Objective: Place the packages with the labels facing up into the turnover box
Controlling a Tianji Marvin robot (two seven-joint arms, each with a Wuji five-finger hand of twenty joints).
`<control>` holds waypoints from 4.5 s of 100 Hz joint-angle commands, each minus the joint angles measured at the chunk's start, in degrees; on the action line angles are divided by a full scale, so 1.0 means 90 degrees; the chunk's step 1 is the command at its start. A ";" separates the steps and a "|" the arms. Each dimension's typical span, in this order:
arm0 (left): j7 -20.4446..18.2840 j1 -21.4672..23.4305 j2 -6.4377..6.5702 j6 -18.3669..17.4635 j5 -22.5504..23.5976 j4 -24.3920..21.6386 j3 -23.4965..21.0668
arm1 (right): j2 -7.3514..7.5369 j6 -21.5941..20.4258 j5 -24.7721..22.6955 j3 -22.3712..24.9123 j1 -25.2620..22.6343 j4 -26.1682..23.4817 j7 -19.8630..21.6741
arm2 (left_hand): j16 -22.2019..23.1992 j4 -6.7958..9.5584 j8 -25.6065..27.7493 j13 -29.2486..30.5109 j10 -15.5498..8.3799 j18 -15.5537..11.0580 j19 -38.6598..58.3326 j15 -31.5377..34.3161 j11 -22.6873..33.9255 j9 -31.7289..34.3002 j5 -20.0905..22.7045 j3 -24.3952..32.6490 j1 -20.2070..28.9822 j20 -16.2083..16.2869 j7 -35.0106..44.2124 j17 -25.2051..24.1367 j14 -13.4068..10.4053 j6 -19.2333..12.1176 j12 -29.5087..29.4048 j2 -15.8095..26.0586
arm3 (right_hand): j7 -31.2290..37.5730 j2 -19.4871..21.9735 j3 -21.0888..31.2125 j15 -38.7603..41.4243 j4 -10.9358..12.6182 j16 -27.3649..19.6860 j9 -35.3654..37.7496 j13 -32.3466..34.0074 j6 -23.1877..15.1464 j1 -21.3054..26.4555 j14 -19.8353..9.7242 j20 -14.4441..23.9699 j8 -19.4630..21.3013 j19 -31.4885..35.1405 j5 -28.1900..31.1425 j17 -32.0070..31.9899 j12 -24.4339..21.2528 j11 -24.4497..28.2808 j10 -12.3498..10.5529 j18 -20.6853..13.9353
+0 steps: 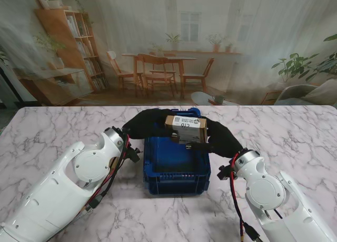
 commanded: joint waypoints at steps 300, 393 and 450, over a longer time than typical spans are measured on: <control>0.0706 -0.0698 0.0184 0.0616 0.3894 0.0133 0.0826 | -0.0687 0.2838 0.1852 -0.1117 0.0867 -0.0146 -0.1464 | -0.1280 0.0723 -0.0835 -0.3658 0.0183 -0.1175 -0.1732 -0.1582 -0.0646 -0.4301 -0.2730 0.0390 -0.1651 -0.1023 -0.3269 -0.1398 -0.0116 0.1366 -0.2061 -0.0244 | 0.1752 0.1104 0.1420 0.0703 -0.0701 0.0220 0.4355 0.2670 0.0290 0.2333 0.0089 -0.0188 -0.2012 0.0735 0.2005 0.0404 -0.0290 0.0061 -0.0266 -0.0021; 0.0862 -0.0782 0.0141 0.0224 0.3545 0.0384 0.0764 | -0.0642 0.2663 0.2037 -0.1111 0.0966 0.0041 -0.1227 | -0.2258 0.0090 -0.2879 -0.3902 0.0789 -0.1262 -0.1981 -0.1860 -0.1383 -0.4595 -0.2574 0.0374 -0.2532 -0.1415 -0.3744 -0.1323 0.0073 0.1851 -0.3665 -0.0592 | 0.1704 0.1092 0.1461 0.0686 -0.0700 0.0216 0.4338 0.2624 0.0229 0.2351 0.0066 -0.0235 -0.2008 0.0625 0.2077 0.0299 -0.0281 0.0067 -0.0286 0.0020; 0.0862 -0.0767 0.0130 0.0586 0.3636 0.0314 0.0815 | -0.0602 0.2717 0.2086 -0.1105 0.0972 0.0041 -0.1058 | 0.0322 0.1865 0.0999 -0.2759 0.0009 -0.1415 -0.0624 -0.0621 0.0794 -0.3735 -0.2396 0.2638 -0.1337 -0.0140 -0.2544 -0.0550 -0.0237 0.1309 -0.1090 -0.0071 | 0.1447 0.1261 0.0783 0.0406 -0.0654 0.0168 0.3702 0.2105 0.0081 0.2158 0.0102 -0.0265 -0.2134 0.0421 0.1528 -0.0021 -0.0226 -0.0005 -0.0216 -0.0007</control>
